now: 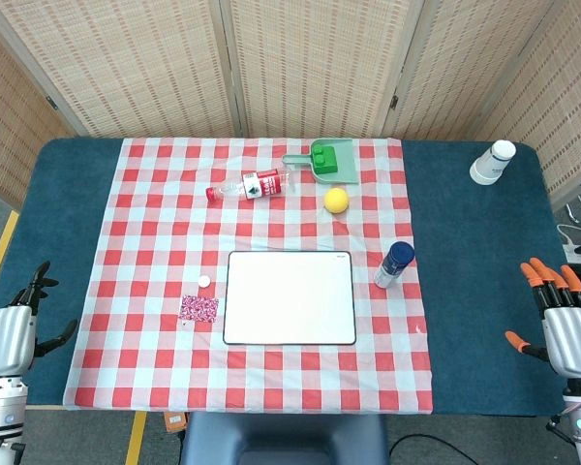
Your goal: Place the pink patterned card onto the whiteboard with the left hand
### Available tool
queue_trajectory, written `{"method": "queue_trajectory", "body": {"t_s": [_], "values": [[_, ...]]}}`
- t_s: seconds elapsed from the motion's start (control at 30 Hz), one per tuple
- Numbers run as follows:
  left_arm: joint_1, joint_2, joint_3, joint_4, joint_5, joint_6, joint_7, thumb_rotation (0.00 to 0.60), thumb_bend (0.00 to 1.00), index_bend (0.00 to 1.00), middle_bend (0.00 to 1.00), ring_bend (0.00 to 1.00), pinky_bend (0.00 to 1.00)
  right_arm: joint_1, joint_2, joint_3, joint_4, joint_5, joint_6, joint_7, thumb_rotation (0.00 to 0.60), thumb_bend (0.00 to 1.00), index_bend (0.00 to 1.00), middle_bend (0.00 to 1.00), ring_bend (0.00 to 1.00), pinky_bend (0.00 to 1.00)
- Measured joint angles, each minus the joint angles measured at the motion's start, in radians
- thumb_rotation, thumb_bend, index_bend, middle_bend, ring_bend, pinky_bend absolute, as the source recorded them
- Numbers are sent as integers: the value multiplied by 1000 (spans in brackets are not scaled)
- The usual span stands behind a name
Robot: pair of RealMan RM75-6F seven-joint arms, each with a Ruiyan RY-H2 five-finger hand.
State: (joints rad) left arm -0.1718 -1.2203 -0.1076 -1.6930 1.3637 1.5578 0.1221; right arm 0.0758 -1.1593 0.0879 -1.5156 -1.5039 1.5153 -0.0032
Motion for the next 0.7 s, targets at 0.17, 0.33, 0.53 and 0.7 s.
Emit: {"method": "queue_trajectory", "body": {"t_s": [0.17, 0.33, 0.53, 0.7], "values": [[1, 4, -6, -3, -2, -12, -8, 600, 242, 0, 265, 330, 579, 2, -2, -1, 1, -1, -4, -1, 600, 0, 0, 26, 0, 0], [-5, 3, -10, -17, 22, -15, 3, 600, 242, 0, 276, 339, 582, 2, -1, -2, -1, -5, 0, 3, 600, 0, 0, 26, 0, 0], [-33, -2, -13, -43, 47, -39, 81, 600, 244, 57, 467, 547, 698, 2, 1, 7, 2, 2, 5, 14, 600, 0, 0, 26, 0, 0], [-75, -14, 12, -85, 61, -121, 260, 600, 246, 145, 752, 863, 875, 12, -4, 10, 10, 4, -10, 11, 600, 0, 0, 25, 0, 0]]}}
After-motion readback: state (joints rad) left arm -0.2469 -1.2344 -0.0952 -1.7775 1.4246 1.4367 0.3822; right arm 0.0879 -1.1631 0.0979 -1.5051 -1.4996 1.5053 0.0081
